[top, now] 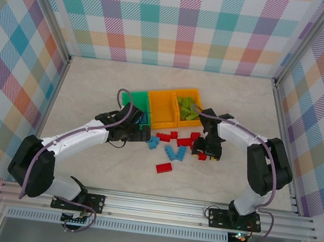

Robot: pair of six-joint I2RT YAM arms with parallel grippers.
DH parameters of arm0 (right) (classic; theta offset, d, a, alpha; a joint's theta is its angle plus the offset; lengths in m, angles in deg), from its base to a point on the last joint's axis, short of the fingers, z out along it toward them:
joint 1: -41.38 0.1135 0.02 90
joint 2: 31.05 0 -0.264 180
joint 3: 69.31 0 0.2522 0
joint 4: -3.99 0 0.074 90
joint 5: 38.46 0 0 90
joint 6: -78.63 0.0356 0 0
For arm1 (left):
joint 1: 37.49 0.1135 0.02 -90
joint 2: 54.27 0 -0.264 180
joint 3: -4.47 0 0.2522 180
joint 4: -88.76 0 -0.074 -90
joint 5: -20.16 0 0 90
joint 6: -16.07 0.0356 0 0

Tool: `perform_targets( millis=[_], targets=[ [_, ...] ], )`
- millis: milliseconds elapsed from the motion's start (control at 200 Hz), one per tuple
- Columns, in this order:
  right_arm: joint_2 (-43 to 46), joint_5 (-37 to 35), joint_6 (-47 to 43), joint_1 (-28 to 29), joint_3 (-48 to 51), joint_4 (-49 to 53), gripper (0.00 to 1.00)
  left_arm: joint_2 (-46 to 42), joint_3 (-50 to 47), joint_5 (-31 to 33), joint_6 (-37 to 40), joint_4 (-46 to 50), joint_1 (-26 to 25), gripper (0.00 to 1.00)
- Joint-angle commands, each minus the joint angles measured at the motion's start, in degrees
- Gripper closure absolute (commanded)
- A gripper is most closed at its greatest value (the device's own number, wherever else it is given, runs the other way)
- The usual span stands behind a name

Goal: Sort the legos into containers by color

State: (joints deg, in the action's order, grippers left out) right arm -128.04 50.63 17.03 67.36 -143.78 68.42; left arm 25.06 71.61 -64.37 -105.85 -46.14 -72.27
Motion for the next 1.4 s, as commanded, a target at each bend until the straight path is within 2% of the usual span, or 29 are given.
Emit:
perform_targets(
  millis=[0, 205, 350, 500, 625, 810, 1060, 1265, 1350, 1395],
  targets=[
    [-1.33, -1.24, 0.77, 0.13, -0.5, 0.11, 0.4, -1.01, -0.66, 0.34, 0.55, 0.67, -0.15, 0.0],
    [-0.98, -1.6, 0.77, 0.13, -1.34, 0.86, 0.62, -0.51, -0.29, 0.59, 0.55, 0.71, -0.11, 0.0],
    [0.69, -0.92, 1.29, 0.15, -1.96, 2.68, 0.68, -0.57, -0.08, 1.29, 0.59, 0.97, -0.06, 0.0],
    [4.36, 1.4, 1.31, 0.3, -7.68, 5.23, 0.69, -0.41, 0.31, 1.56, 0.89, 1.19, 0.12, 0.0],
    [2.85, 4.94, 0.69, 1.04, -17.73, 5.61, 0.68, -0.15, 0.42, 1.81, 0.66, 1.19, 0.16, 0.0],
    [-9.15, 8.28, 0.29, 3.95, -37.5, 6.72, 0.68, 0.39, 0.51, 1.91, -0.46, 1.14, 0.24, 0.0],
    [-28.05, 10.52, 1.38, 5.4, -62.24, 13.16, 0.67, -0.3, -0.13, 1.91, -1.57, 1.41, 0.24, 0.0],
    [-35.98, 10.71, 3.26, 5.48, -70.84, 14.8, 0.62, -0.81, -0.16, 2.16, -2.06, 2.89, 0.24, 0.0],
    [-37.87, 10.05, 3.5, 5.43, -72.5, 14.62, 0.57, -0.52, -0.12, 0.69, -2.25, 2.42, -0.07, 0.0],
    [-39.05, 9.96, 3.49, 5.4, -73.67, 15.17, 0.51, -0.03, -0.01, -0.39, -2.52, 1.81, -0.49, 0.0]
  ],
)
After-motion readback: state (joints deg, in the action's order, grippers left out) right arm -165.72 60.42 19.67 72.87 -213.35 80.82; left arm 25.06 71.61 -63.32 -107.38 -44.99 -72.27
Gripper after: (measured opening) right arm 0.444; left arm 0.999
